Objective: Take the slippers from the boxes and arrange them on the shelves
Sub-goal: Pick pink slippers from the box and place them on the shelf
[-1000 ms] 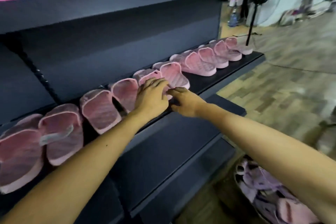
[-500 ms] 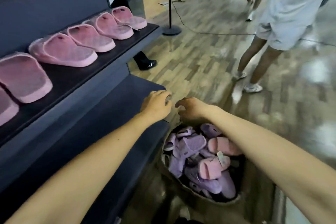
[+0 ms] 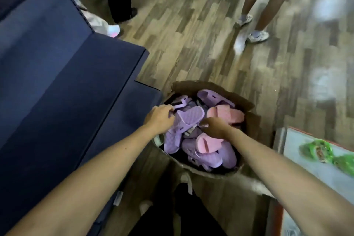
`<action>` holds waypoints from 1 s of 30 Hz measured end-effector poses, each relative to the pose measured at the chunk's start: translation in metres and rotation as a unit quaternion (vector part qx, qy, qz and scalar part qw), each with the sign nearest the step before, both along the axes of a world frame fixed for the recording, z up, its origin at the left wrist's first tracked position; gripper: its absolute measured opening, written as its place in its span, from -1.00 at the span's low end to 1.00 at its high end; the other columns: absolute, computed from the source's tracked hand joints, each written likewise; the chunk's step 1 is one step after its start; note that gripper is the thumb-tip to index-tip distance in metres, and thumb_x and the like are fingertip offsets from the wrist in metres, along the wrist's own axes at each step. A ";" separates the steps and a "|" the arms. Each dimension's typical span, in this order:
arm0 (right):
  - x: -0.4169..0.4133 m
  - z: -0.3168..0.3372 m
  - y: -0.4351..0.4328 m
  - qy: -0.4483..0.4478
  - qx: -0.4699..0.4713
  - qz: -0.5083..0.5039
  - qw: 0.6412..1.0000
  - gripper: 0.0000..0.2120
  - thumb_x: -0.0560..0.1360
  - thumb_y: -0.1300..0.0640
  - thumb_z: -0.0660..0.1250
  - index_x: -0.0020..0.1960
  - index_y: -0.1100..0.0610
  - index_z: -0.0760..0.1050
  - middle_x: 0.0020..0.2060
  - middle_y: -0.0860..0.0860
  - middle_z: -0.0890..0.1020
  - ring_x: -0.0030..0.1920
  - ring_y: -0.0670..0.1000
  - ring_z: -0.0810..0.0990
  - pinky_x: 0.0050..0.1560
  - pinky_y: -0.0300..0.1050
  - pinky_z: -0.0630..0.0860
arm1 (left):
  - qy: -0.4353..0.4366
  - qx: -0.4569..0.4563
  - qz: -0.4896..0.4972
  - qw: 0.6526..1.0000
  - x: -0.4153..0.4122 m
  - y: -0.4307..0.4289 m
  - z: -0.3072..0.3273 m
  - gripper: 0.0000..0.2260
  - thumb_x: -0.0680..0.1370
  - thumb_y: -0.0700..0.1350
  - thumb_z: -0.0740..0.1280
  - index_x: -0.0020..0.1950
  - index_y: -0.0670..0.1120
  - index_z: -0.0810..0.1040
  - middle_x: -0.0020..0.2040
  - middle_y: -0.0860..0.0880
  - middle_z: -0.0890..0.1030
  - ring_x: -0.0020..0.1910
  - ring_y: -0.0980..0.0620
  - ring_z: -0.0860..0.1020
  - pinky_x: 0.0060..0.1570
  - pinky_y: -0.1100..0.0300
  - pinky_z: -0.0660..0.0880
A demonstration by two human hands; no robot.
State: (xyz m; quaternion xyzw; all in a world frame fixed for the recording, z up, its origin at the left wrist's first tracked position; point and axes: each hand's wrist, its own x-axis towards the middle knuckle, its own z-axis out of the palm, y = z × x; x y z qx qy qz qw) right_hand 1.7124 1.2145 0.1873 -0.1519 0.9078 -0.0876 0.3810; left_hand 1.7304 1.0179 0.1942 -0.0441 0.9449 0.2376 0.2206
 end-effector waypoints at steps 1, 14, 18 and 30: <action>0.003 -0.011 0.001 -0.001 -0.002 -0.006 1.000 -0.67 0.59 0.14 0.12 0.30 0.17 0.44 0.30 0.13 0.49 0.28 0.15 0.45 0.21 -0.10 0.34 | 0.000 0.001 0.000 1.000 0.000 0.001 -0.009 -0.76 0.53 -0.16 0.17 0.15 -0.13 0.50 0.14 -0.12 0.54 0.12 -0.20 0.46 -0.11 0.10 0.40; -0.001 -0.199 0.053 -0.033 -0.009 -0.248 0.968 -0.53 0.53 0.17 0.22 0.42 0.18 0.27 0.37 0.17 0.39 0.35 0.15 0.38 0.27 -0.12 0.29 | -0.220 0.101 0.051 0.969 -0.002 0.077 -0.188 -0.71 0.47 -0.07 0.18 -0.12 -0.21 0.63 -0.02 -0.19 0.65 0.04 -0.15 0.57 -0.07 0.15 0.45; -0.033 -0.237 0.070 0.018 -0.070 -0.411 0.909 -0.51 0.52 0.20 0.23 0.43 0.21 0.23 0.35 0.20 0.40 0.34 0.20 0.38 0.27 -0.09 0.29 | -0.349 0.209 0.136 0.903 0.016 0.126 -0.232 -0.87 0.53 -0.13 0.26 -0.12 -0.16 0.55 -0.04 -0.20 0.61 -0.10 -0.09 0.60 -0.18 0.24 0.41; -0.086 -0.287 0.097 0.002 0.004 -0.500 0.866 -0.33 0.48 0.03 0.30 0.47 0.18 0.08 0.38 0.23 0.27 0.36 0.25 0.30 0.38 0.12 0.27 | -0.331 0.183 0.303 0.875 0.027 0.183 -0.299 -0.29 0.56 0.06 0.25 0.54 -0.09 -0.10 0.48 -0.26 0.16 0.45 -0.20 0.18 0.36 0.09 0.23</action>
